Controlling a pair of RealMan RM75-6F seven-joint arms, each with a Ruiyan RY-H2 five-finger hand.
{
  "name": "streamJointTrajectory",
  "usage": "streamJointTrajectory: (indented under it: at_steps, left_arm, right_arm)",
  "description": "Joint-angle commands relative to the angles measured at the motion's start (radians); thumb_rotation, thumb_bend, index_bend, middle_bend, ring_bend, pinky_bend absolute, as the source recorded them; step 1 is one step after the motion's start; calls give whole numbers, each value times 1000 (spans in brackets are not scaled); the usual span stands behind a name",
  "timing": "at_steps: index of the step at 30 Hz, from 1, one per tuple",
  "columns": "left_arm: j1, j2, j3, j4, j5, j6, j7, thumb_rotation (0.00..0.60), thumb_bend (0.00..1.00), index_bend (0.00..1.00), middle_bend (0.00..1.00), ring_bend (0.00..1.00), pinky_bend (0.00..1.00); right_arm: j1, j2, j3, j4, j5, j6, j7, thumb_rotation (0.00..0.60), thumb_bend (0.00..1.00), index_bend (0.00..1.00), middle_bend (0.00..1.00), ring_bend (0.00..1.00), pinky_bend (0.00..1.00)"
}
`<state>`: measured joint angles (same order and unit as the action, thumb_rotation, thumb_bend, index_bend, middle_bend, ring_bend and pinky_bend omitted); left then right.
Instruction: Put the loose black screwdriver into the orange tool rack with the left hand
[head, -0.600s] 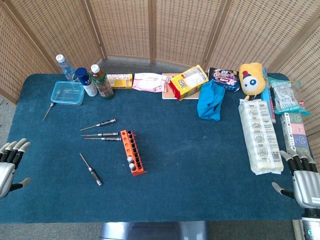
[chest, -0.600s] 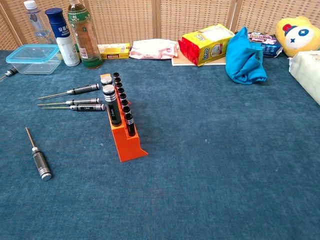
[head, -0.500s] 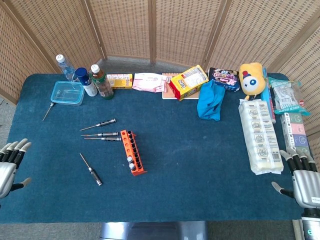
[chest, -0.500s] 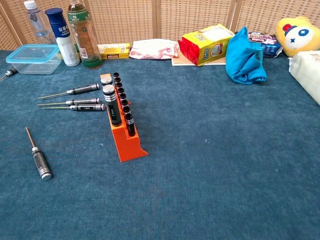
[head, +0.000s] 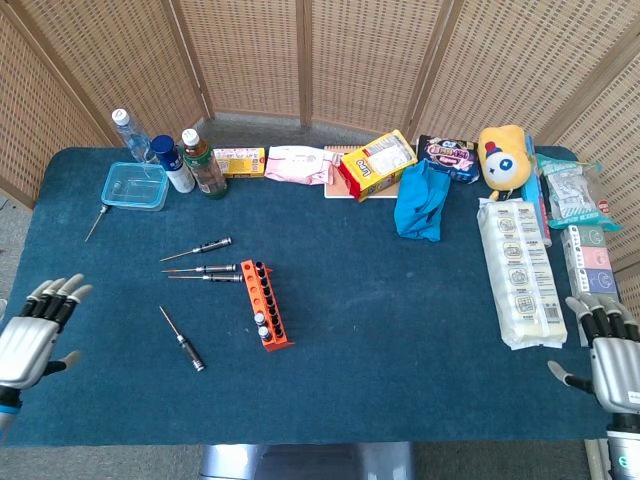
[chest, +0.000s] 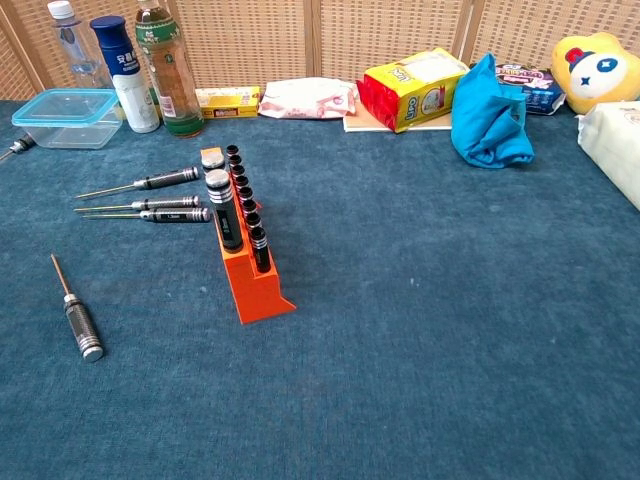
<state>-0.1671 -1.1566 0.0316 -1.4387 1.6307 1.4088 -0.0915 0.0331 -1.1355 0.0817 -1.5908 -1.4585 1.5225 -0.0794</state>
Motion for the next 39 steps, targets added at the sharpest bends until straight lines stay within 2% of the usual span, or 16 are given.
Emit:
streamJointTrajectory:
  at_steps: [1,5,12,20,22,32,39]
  left_arm:
    - [-23,-27,7,14,17,-31,31,600,213,220,0,0,59]
    - [-36,-46,7,20,16,-52,59,600,255,256,0,0,59]
    - [-59,-68,18,22,33,-82,81,600,260,276,0,0,59]
    - [-108,-113,37,7,85,-133,122,600,269,276,0,0,59]
    - [-140,-139,50,-1,116,-177,158,600,270,276,0,0,59]
    - [-190,-166,64,-43,120,-261,255,600,311,277,0,0,59]
    - [-203,-182,78,-49,106,-291,293,600,323,328,0,0,60]
  right_arm:
    - [0,0,8,3,10,1,3,550,45,151,125,99,75]
    - [-3,-2,9,6,14,4,11,550,45,152,125,99,75]
    - [-11,-3,8,10,15,13,19,552,45,151,125,99,76]
    - [-16,-4,10,13,25,10,26,553,45,151,125,99,75]
    - [-17,-3,9,14,32,6,25,554,45,151,125,99,75]
    - [-20,3,16,16,43,3,43,549,45,151,125,99,74]
    - [-24,5,17,20,50,2,50,551,44,150,125,100,73]
